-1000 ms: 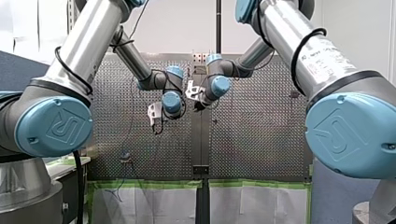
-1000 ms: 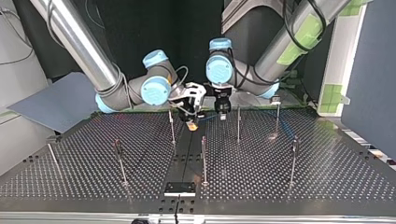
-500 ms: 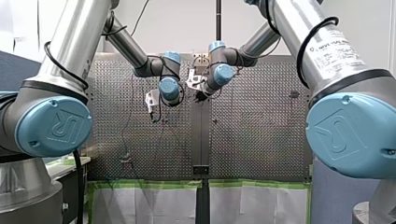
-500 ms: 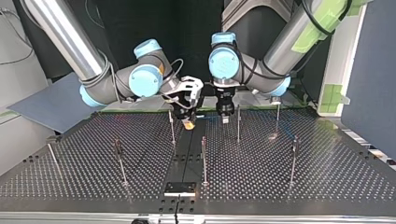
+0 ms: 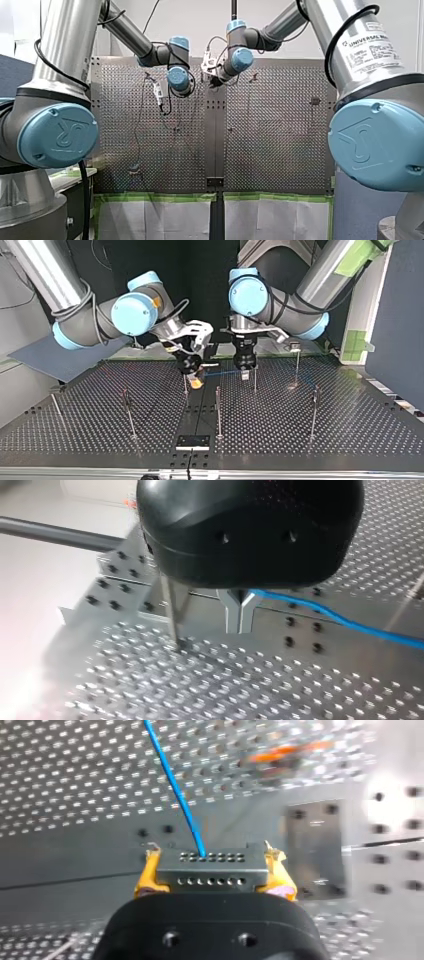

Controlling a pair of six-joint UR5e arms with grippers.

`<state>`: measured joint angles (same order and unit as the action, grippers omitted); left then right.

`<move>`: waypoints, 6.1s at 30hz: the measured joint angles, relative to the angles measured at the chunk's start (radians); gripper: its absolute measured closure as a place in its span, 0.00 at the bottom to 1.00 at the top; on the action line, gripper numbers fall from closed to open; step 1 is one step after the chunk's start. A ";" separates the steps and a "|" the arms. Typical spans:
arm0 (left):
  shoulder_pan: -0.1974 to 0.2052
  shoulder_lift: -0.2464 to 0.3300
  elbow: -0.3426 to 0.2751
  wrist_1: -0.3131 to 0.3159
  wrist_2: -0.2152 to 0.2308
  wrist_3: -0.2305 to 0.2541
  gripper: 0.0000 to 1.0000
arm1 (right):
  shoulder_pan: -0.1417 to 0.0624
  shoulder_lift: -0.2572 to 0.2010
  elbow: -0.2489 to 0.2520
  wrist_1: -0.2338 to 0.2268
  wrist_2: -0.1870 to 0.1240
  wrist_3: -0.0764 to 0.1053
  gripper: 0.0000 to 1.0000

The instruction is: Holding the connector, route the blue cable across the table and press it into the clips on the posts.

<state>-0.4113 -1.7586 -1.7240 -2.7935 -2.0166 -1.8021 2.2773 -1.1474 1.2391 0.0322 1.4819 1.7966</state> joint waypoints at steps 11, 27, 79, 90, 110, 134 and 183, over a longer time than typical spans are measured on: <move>0.017 0.096 0.001 0.020 0.050 0.003 1.00 | -0.002 -0.088 0.001 -0.001 0.000 -0.002 1.00; 0.042 0.102 0.008 0.064 0.156 0.018 1.00 | -0.012 -0.072 0.000 -0.002 -0.003 -0.005 1.00; 0.119 -0.110 0.171 0.105 0.277 0.008 1.00 | -0.106 0.010 -0.070 -0.014 -0.127 0.014 1.00; 0.154 -0.118 0.196 0.090 0.311 -0.002 1.00 | -0.135 0.028 -0.087 -0.014 -0.136 0.015 1.00; 0.141 -0.118 0.196 0.065 0.312 0.004 0.89 | -0.177 0.085 -0.141 -0.016 -0.156 0.006 1.00; 0.068 -0.046 0.143 -0.112 0.202 0.054 0.01 | -0.189 0.058 -0.155 -0.005 -0.155 0.000 1.00; -0.173 -0.013 0.250 -0.260 0.076 0.124 0.01 | -0.211 0.059 -0.152 0.004 -0.138 0.000 1.00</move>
<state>-0.5842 -1.7715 -1.4738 -3.0539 -1.9408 -1.6781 2.0661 -1.0888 1.0870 0.0367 1.3439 1.7966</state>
